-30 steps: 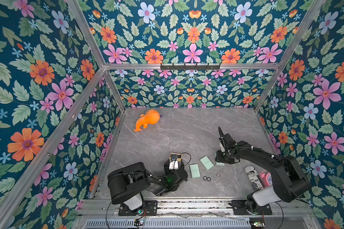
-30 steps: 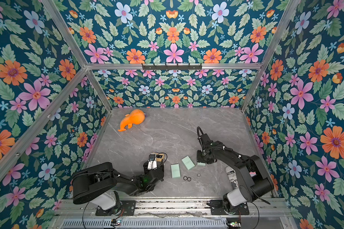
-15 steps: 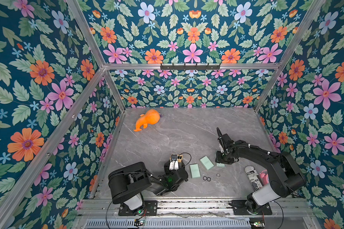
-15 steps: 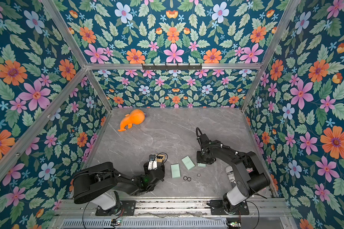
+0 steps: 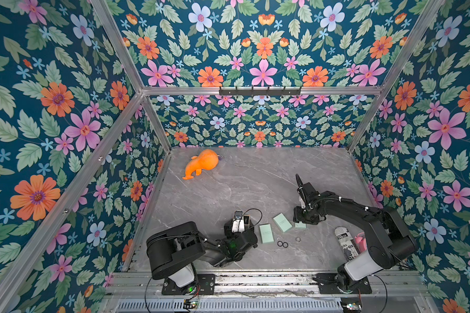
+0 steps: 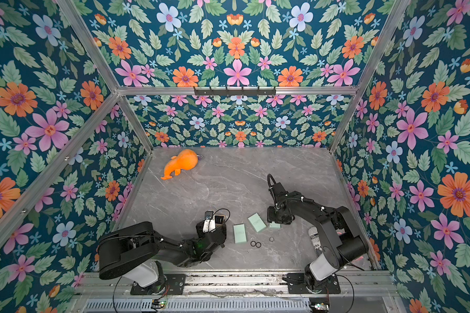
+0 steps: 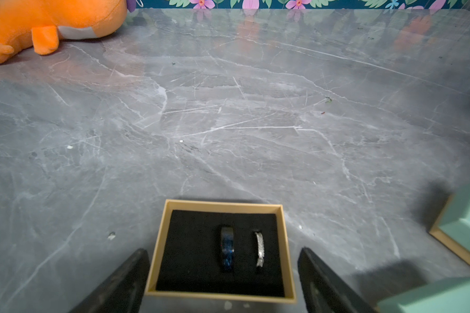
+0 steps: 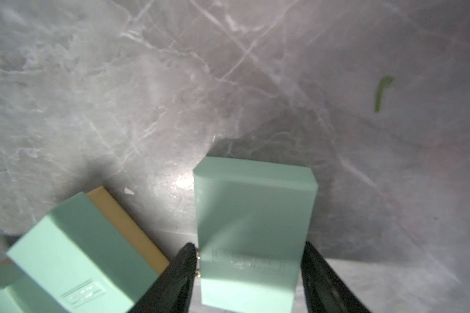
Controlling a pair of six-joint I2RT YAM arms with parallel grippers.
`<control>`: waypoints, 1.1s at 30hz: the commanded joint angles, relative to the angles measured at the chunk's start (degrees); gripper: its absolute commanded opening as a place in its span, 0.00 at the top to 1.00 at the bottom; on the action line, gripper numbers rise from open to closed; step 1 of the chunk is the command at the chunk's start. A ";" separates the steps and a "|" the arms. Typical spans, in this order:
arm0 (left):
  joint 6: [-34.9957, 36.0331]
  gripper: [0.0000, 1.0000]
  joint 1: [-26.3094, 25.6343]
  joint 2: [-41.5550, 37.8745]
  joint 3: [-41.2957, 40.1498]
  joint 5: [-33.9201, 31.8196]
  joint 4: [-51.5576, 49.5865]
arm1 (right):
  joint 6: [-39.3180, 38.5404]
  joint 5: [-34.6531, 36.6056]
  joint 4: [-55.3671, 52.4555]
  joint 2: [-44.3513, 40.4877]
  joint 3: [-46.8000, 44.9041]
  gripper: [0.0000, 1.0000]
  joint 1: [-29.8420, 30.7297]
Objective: Take the rings out of the lift-off lid box
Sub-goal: Place the lid at the center of the board.
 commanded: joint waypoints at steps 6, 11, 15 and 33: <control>-0.91 0.06 0.03 -6.90 1.99 2.18 -8.92 | -1.00 0.24 -0.52 -2.59 -0.30 0.22 -0.02; 1.01 0.03 0.20 -16.24 5.15 3.08 -20.71 | -1.36 0.71 -0.83 -4.48 -0.29 0.21 -0.02; 4.77 0.01 2.40 -24.19 9.13 5.63 -31.51 | -0.67 -0.31 -1.84 -7.15 -0.16 0.21 0.34; 14.29 0.05 35.47 -31.44 27.22 27.99 -60.85 | 12.12 2.10 -9.95 9.86 26.53 0.48 26.41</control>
